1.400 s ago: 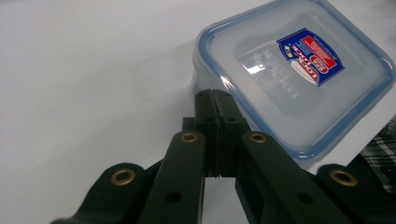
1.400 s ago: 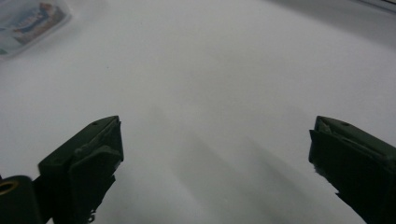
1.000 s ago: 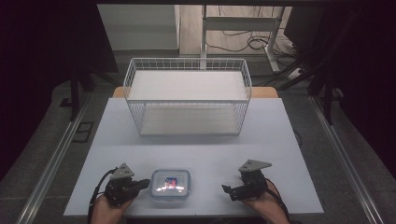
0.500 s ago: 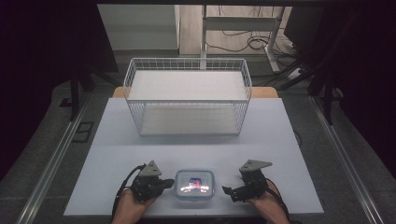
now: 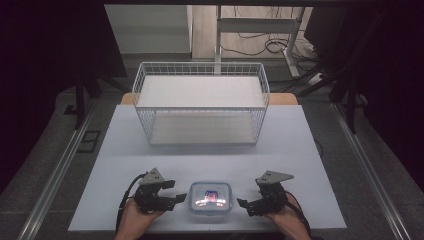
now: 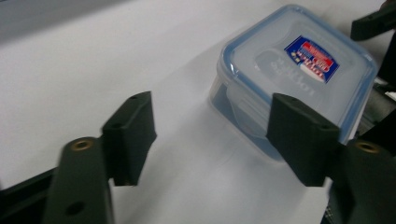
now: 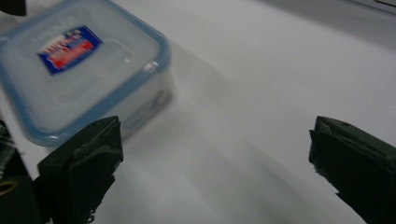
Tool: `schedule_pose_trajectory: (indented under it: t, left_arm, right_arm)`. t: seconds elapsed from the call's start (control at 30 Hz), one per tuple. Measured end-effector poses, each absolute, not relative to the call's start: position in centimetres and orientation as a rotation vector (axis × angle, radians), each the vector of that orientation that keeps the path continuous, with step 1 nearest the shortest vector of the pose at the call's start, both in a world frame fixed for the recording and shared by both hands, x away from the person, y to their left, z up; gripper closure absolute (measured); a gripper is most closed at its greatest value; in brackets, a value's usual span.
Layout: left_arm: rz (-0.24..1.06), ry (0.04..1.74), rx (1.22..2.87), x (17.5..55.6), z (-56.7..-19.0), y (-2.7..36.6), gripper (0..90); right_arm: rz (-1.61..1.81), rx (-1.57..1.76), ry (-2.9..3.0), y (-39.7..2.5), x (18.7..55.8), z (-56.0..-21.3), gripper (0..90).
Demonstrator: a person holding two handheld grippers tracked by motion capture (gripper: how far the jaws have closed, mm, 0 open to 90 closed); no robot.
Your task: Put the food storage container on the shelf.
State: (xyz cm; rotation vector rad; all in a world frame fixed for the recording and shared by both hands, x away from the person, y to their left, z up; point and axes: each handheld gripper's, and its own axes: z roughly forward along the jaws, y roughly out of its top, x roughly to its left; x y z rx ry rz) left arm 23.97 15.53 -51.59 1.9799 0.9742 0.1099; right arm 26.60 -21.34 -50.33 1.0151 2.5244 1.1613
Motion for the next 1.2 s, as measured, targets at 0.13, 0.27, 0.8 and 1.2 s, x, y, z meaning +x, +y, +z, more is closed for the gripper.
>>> schedule_pose_trajectory:
  t: [0.13, 0.27, 0.8, 1.2]
  left_arm:
    - [0.057, 0.955, 1.947, 24.1, -51.3, 15.1, 17.7]
    - [-0.006, 0.920, 1.939, 24.3, -51.1, 14.1, 15.7]
    - [-0.221, 0.902, 2.007, 26.2, -52.9, 11.3, 11.8]
    - [-0.306, 0.947, 1.925, 24.7, -53.1, 13.4, 36.0]
  right_arm:
    - [1.229, 1.046, 2.536, -20.6, 26.2, -49.6, 0.0]
    - [1.264, 1.043, 2.588, -19.6, 25.9, -49.2, 3.8]
    - [1.319, 1.116, 2.748, -16.7, 26.8, -51.1, 8.7]
    - [1.289, 1.124, 2.845, -17.3, 25.9, -51.0, 23.1]
